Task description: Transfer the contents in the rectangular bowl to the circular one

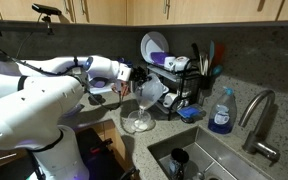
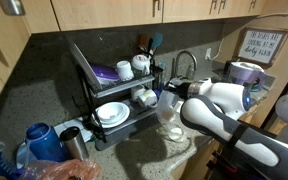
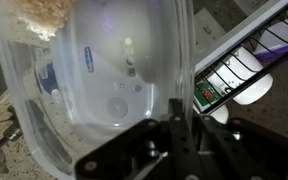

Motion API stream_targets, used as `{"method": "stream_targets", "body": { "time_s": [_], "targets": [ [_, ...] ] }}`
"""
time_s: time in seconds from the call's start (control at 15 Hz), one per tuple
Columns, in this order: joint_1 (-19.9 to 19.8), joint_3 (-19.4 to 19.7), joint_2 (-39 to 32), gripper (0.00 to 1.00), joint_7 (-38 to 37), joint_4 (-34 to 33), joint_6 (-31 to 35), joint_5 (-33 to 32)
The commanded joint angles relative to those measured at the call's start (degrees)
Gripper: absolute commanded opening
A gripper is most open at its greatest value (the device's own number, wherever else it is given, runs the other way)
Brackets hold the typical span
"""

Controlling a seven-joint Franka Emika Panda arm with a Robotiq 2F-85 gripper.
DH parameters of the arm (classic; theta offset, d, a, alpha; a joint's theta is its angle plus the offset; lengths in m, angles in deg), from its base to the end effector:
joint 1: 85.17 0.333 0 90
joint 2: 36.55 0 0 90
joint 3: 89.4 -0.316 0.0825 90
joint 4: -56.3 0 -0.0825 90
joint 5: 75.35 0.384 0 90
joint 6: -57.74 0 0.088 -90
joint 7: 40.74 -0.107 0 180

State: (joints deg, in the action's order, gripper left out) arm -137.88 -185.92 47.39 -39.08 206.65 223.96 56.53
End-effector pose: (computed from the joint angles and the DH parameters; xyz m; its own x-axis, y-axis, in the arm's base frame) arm 0.3609 0.1430 0.3241 0.0914 -0.6807 0.7268 -0.3851 -0.6973 -0.6046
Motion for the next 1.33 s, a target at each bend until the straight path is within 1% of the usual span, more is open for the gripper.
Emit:
{"method": "stream_targets", "body": {
  "time_s": [0.0, 0.33, 1.0, 1.27],
  "targets": [
    [-0.2, -0.3, 0.0, 0.01, -1.1, -0.3, 1.9, 0.8],
    [0.6, -0.8, 0.0, 0.01, -0.8, 0.5, 2.5, 1.7],
    [-0.2, -3.3, 0.0, 0.01, 1.1, 0.0, 5.3, 7.3],
    [-0.5, -3.3, 0.0, 0.01, 2.0, -0.3, 6.0, 8.9]
  ]
}}
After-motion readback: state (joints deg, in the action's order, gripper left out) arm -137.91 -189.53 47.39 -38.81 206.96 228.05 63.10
